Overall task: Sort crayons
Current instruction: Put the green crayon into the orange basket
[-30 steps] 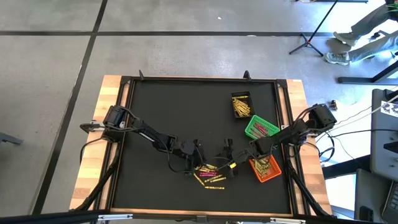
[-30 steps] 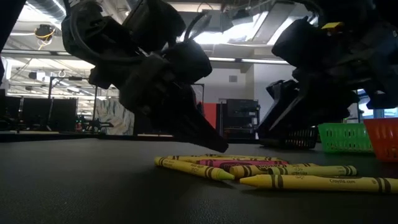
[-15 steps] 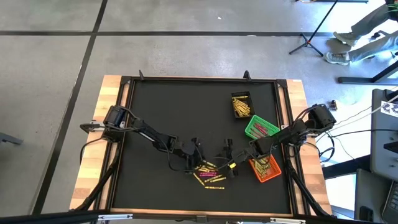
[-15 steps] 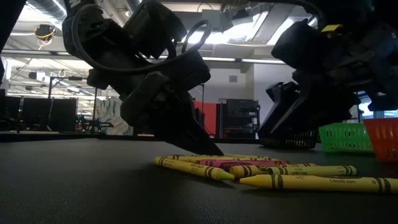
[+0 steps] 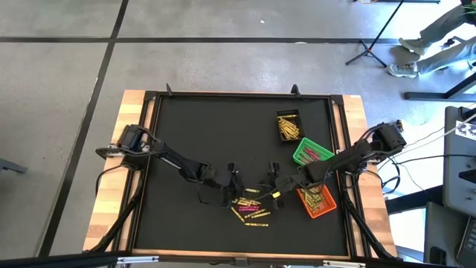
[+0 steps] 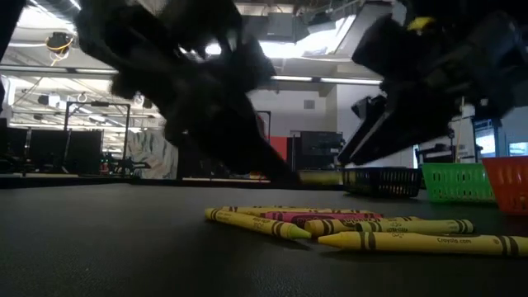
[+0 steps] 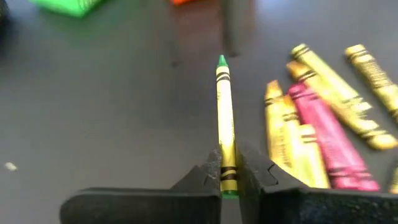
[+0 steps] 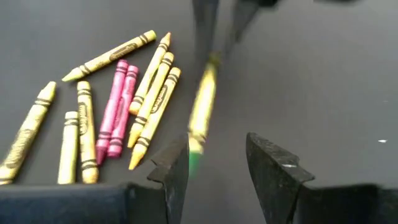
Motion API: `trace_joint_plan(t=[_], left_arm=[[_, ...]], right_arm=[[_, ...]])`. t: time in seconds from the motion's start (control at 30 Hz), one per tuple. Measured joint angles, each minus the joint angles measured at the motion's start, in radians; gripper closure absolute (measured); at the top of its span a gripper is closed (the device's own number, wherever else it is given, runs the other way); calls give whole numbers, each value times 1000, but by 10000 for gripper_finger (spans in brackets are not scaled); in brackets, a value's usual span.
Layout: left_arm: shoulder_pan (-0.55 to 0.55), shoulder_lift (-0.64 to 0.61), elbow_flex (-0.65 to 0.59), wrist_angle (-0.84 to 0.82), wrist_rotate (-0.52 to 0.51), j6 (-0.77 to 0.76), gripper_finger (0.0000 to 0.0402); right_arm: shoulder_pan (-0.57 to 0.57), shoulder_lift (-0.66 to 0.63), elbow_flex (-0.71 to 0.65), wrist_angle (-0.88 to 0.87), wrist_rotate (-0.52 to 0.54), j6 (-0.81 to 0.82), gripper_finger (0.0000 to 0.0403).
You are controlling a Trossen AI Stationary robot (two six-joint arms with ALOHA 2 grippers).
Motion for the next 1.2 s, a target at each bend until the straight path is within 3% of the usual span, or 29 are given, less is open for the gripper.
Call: trace_joint_plan(t=[0.13,0.27,0.4,0.57,0.77,0.93,1.07,1.2], left_arm=[[-49,-65,-43,54,-120,68,397],[-64,-107,-159,314,-124,110,397],[-51,-110,-281,645,-90,110,396],[-44,-110,-340,853,-88,105,396],[-52,-110,-342,889,-91,105,395],[-53,-110,-342,923,-116,102,395],[-55,-110,-342,942,-113,89,395],[-54,-110,-328,950,-113,83,395]], right_arm=[[0,-62,66,-199,-3,-2,244],[8,-138,87,-266,35,-56,244],[8,-175,64,-140,95,-123,244],[-8,-129,58,91,93,-206,240],[-6,-70,59,392,106,-366,188],[-6,-52,62,460,63,-408,169],[-8,-46,61,472,60,-421,196],[-15,-46,61,518,9,-448,258]])
